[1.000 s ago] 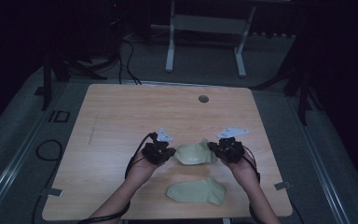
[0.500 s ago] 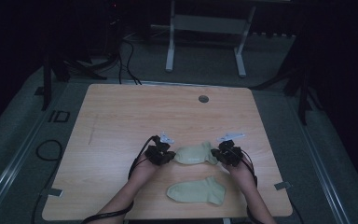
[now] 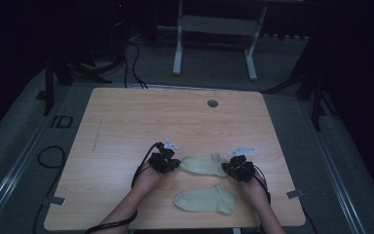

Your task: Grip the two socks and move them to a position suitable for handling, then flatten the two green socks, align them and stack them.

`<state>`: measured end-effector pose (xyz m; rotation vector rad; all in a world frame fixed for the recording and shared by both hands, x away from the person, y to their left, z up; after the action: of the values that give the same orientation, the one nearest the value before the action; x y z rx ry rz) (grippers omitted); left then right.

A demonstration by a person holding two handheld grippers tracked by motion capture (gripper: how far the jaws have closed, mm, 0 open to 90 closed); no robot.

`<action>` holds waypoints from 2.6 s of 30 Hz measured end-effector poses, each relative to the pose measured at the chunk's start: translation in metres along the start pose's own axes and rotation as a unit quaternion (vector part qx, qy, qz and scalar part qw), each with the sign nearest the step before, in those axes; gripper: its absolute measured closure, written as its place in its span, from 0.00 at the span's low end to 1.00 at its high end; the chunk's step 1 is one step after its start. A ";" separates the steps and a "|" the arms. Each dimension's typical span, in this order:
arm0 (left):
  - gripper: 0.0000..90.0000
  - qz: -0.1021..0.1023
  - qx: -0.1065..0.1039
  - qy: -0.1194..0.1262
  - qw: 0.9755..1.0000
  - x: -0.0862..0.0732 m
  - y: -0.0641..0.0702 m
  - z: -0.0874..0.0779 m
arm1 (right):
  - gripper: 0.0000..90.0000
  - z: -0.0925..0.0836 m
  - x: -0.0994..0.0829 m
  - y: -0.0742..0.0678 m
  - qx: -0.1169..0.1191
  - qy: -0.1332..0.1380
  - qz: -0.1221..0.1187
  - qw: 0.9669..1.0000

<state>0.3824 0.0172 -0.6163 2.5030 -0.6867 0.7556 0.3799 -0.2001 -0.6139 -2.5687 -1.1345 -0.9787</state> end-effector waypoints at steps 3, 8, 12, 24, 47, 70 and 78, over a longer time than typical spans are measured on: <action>0.98 0.003 -0.008 -0.002 1.000 -0.002 0.002 -0.001 | 0.99 -0.005 -0.006 -0.005 -0.002 0.004 -0.004 1.000; 0.84 0.003 -0.007 0.007 1.000 -0.001 0.004 -0.006 | 0.88 -0.009 -0.008 -0.009 0.009 0.006 -0.001 1.000; 0.66 0.004 0.006 0.042 0.999 0.007 0.003 -0.019 | 0.84 -0.010 -0.005 -0.010 0.012 0.012 -0.004 1.000; 0.97 0.056 -0.006 0.037 0.998 0.010 0.029 -0.010 | 0.85 -0.005 -0.001 -0.008 0.010 0.008 -0.013 1.000; 0.57 0.064 0.002 0.024 0.998 -0.010 0.027 -0.001 | 0.66 -0.005 -0.005 -0.005 0.015 0.018 -0.032 0.999; 0.45 0.062 -0.039 0.012 0.997 -0.049 0.057 -0.057 | 0.58 -0.056 -0.016 -0.039 0.057 0.024 -0.047 0.997; 0.55 0.063 -0.048 -0.012 0.997 -0.073 0.068 -0.050 | 0.63 -0.059 -0.055 -0.050 0.061 -0.009 -0.033 0.998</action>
<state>0.2714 0.0148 -0.6052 2.4029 -0.8746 0.7196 0.2873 -0.2216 -0.6085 -2.4633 -1.2513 -0.8743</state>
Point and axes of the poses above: each handheld gripper's, and its own axes: z roughly forward along the jaws, x roughly out of its top, y roughly to its right, the point moved 8 cm from there along z, roughly forward along the jaws, and after that the axes turned 10 degrees about -z, right-handed, at the moved point
